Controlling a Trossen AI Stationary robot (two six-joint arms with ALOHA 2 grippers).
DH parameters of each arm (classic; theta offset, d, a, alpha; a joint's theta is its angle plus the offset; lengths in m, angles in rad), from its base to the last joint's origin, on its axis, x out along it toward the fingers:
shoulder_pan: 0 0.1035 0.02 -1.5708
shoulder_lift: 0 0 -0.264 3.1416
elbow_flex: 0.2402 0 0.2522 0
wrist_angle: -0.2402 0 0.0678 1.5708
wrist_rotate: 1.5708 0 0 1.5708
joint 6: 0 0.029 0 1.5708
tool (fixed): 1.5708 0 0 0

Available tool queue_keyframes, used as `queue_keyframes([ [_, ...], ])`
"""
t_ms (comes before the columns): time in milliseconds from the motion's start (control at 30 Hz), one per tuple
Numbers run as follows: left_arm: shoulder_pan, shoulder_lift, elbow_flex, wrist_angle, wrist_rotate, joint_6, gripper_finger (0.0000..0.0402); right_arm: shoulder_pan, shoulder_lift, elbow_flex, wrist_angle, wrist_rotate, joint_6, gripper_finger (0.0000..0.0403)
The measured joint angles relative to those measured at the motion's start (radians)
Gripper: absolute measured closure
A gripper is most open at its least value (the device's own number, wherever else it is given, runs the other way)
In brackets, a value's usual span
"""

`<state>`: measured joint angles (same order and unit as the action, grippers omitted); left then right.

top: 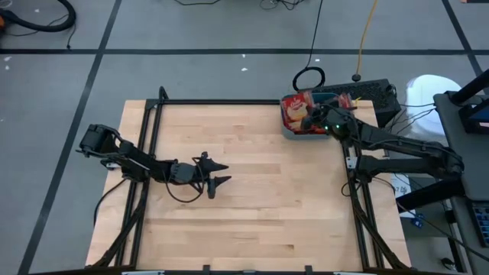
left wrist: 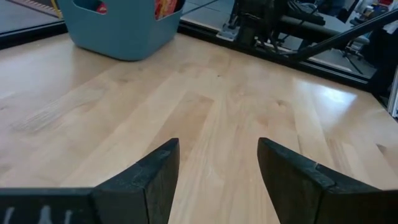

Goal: Sort popcorn bags into baskets
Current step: Put the popcorn bag into the blue bin

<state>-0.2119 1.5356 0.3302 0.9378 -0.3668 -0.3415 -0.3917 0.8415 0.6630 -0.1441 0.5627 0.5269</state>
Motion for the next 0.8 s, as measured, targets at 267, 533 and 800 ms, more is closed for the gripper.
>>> queue_keyframes([
  [267, 0.0, 0.0, 0.0, -0.001, 0.0, 0.006, 0.0182, -0.07, 0.022, -0.064, 0.005, -0.07, 0.063, 0.0403],
  [533, 0.0, 0.0, 0.0, -0.003, 0.001, 0.015, 0.0182, -0.132, 0.023, -0.102, 0.0, -0.087, 0.084, 0.0392],
  [800, 0.0, 0.0, 0.0, -0.007, 0.002, 0.014, 0.0182, -0.16, 0.023, -0.107, 0.003, -0.064, 0.049, 0.0316],
])
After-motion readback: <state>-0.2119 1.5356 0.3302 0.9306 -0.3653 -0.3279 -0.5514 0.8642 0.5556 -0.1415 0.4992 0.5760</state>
